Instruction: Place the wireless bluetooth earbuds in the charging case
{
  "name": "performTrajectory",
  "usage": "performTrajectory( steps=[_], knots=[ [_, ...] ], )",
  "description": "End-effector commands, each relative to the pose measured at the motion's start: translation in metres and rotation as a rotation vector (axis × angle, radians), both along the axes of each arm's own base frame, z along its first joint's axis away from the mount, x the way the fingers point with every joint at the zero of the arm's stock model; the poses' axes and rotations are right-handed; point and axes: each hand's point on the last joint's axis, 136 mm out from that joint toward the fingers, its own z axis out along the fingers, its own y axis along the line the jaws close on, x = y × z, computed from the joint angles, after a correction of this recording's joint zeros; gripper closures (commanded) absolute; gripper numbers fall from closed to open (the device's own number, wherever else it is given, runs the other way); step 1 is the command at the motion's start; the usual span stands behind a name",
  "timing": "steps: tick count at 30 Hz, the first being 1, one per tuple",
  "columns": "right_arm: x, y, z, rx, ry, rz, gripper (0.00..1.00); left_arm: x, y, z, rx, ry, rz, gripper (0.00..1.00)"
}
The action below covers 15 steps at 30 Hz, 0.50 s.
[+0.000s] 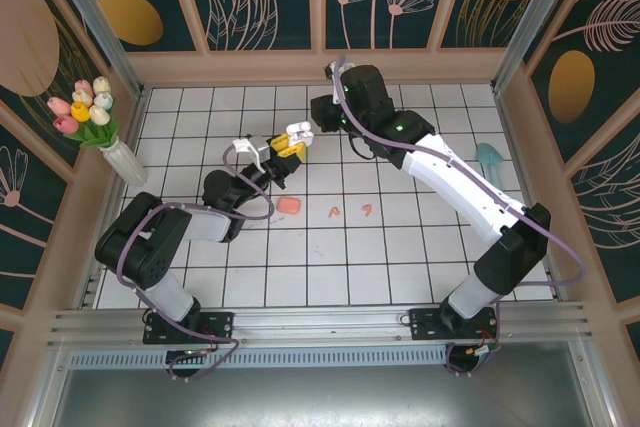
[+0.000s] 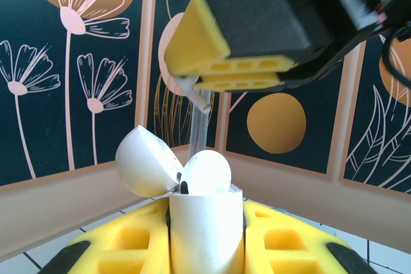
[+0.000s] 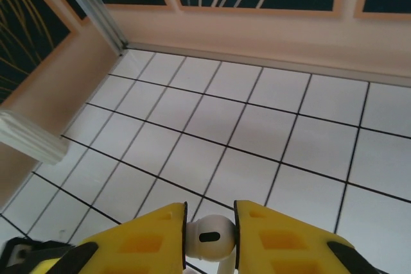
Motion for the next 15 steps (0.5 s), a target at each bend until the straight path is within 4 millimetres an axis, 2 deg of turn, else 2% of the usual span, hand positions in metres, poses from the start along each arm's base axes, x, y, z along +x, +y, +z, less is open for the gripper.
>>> performTrajectory(
  steps=[1,8,14,15],
  knots=[
    [-0.013,0.005,0.039,0.110,-0.082,0.026,0.76,-0.007,0.001,0.033,-0.082,-0.110,-0.024,1.00],
    [-0.025,0.009,0.046,0.161,-0.111,0.050,0.76,-0.002,0.001,0.040,-0.111,-0.122,-0.014,1.00],
    [-0.030,0.011,0.037,0.183,-0.111,0.057,0.76,-0.003,0.004,0.052,-0.151,-0.139,-0.018,1.00],
    [-0.031,0.011,0.036,0.191,-0.112,0.058,0.76,0.001,0.002,0.044,-0.144,-0.120,-0.017,1.00]
  ],
)
